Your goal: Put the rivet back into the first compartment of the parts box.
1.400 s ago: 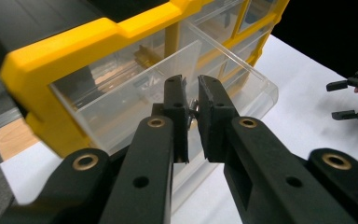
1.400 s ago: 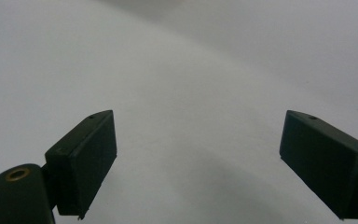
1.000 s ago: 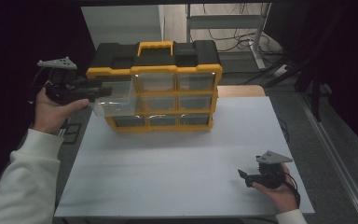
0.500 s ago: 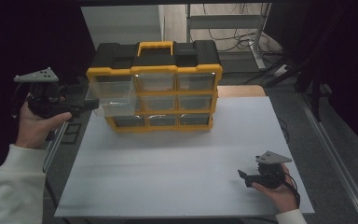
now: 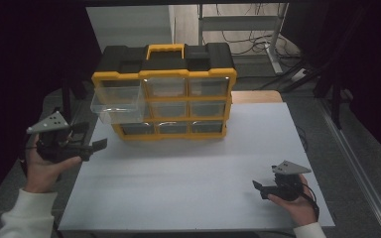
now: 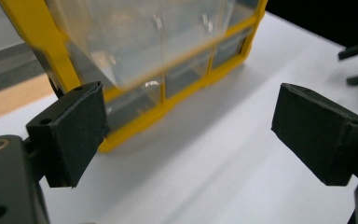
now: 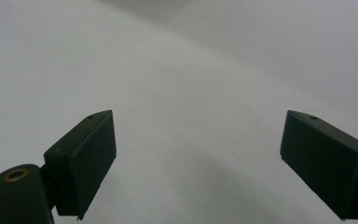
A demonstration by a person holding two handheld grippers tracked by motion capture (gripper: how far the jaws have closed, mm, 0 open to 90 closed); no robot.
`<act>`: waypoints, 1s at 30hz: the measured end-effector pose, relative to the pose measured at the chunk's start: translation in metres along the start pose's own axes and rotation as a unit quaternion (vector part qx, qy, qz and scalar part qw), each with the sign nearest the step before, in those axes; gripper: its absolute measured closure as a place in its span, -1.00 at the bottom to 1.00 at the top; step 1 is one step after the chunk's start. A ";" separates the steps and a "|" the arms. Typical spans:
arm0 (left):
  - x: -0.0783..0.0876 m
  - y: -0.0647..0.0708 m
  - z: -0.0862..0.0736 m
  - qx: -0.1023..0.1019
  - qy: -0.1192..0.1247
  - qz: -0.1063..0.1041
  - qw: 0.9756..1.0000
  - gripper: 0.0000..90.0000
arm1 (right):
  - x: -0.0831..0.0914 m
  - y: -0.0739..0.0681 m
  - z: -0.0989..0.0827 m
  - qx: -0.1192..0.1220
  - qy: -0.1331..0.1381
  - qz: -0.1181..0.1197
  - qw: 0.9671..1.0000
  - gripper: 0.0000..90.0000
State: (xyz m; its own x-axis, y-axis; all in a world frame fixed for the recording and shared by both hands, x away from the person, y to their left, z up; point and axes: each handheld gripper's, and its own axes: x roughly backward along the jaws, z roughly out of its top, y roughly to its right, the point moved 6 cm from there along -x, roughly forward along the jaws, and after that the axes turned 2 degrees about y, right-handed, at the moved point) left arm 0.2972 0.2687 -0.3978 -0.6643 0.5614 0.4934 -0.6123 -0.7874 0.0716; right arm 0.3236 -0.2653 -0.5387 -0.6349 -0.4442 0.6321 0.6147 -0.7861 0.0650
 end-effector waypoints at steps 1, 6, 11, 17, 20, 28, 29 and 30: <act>-0.003 0.002 -0.006 0.000 -0.003 0.000 1.000 -0.75 | 0.000 0.000 0.000 0.001 0.000 0.000 1.000 -0.76; -0.020 0.012 -0.035 0.020 -0.014 -0.022 0.999 -0.75 | 0.001 -0.001 0.001 0.000 0.001 0.002 1.000 -0.77; -0.039 0.020 -0.062 0.027 -0.033 -0.023 0.999 -0.74 | 0.001 -0.002 0.002 0.001 0.005 0.004 1.000 -0.77; -0.058 0.029 -0.087 0.042 -0.051 -0.038 0.997 -0.73 | 0.005 -0.005 0.006 -0.002 0.018 0.013 1.000 -0.79; -0.067 0.034 -0.099 0.054 -0.054 -0.048 0.996 -0.73 | 0.006 -0.006 0.008 -0.006 0.026 0.017 1.000 -0.79; -0.090 0.049 -0.121 0.051 -0.089 -0.059 0.993 -0.73 | 0.006 -0.012 0.010 -0.005 0.030 0.027 0.999 -0.81; -0.092 0.050 -0.122 0.047 -0.093 -0.059 0.993 -0.73 | 0.005 -0.012 0.010 -0.005 0.029 0.028 0.999 -0.81; -0.094 0.051 -0.123 0.046 -0.096 -0.059 0.993 -0.73 | 0.005 -0.012 0.009 -0.005 0.028 0.028 0.999 -0.81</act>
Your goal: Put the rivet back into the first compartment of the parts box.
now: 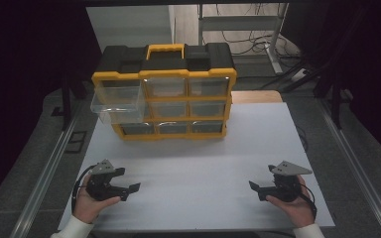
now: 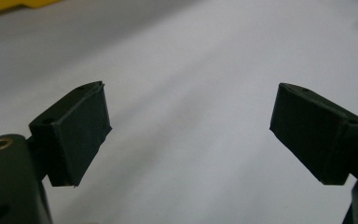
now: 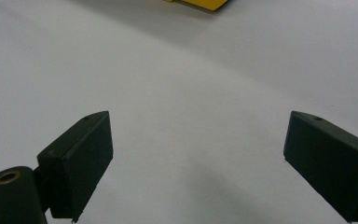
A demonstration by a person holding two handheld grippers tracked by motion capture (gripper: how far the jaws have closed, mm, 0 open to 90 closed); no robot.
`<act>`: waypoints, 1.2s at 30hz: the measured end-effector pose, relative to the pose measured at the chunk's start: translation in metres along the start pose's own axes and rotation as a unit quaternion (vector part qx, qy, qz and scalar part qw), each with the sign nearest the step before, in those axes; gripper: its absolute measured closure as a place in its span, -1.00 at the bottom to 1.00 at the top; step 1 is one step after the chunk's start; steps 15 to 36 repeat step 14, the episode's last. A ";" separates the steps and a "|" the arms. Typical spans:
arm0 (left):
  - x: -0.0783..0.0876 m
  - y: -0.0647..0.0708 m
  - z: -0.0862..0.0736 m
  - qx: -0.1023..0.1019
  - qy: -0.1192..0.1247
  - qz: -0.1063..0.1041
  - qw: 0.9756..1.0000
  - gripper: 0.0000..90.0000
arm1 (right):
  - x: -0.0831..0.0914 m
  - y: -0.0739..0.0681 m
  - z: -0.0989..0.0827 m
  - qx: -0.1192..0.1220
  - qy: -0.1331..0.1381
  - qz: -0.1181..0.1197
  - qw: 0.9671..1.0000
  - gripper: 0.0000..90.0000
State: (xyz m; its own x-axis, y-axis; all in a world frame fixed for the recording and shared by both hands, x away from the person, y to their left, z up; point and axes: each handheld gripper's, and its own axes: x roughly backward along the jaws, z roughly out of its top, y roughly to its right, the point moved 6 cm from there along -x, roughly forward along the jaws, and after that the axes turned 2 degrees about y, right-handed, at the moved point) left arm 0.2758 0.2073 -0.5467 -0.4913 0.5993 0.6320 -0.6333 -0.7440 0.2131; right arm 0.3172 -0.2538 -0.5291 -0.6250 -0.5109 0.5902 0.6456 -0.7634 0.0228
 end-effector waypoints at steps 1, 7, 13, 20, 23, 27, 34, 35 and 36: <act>-0.001 0.000 0.000 0.000 -0.001 0.000 1.000 -0.73 | 0.000 0.000 0.000 0.000 0.000 0.000 1.000 -0.81; -0.003 0.002 0.000 -0.004 -0.002 0.004 1.000 -0.73 | 0.001 0.001 0.000 -0.004 0.005 0.003 1.000 -0.82; -0.003 0.001 0.000 -0.001 -0.002 0.005 1.000 -0.72 | 0.001 0.000 0.001 0.000 0.004 0.003 1.000 -0.82; -0.003 0.001 0.000 -0.001 -0.002 0.005 1.000 -0.72 | 0.001 0.000 0.001 0.000 0.004 0.003 1.000 -0.82; -0.003 0.001 0.000 -0.001 -0.002 0.005 1.000 -0.72 | 0.001 0.000 0.001 0.000 0.004 0.003 1.000 -0.82; -0.003 0.001 0.000 -0.001 -0.002 0.005 1.000 -0.72 | 0.001 0.000 0.001 0.000 0.004 0.003 1.000 -0.82; -0.003 0.001 0.000 -0.001 -0.002 0.005 1.000 -0.72 | 0.001 0.000 0.001 0.000 0.004 0.003 1.000 -0.82; -0.003 0.001 0.000 -0.001 -0.002 0.005 1.000 -0.72 | 0.001 0.000 0.001 0.000 0.004 0.003 1.000 -0.82; -0.003 0.001 0.000 -0.001 -0.002 0.005 1.000 -0.72 | 0.001 0.000 0.001 0.000 0.004 0.003 1.000 -0.82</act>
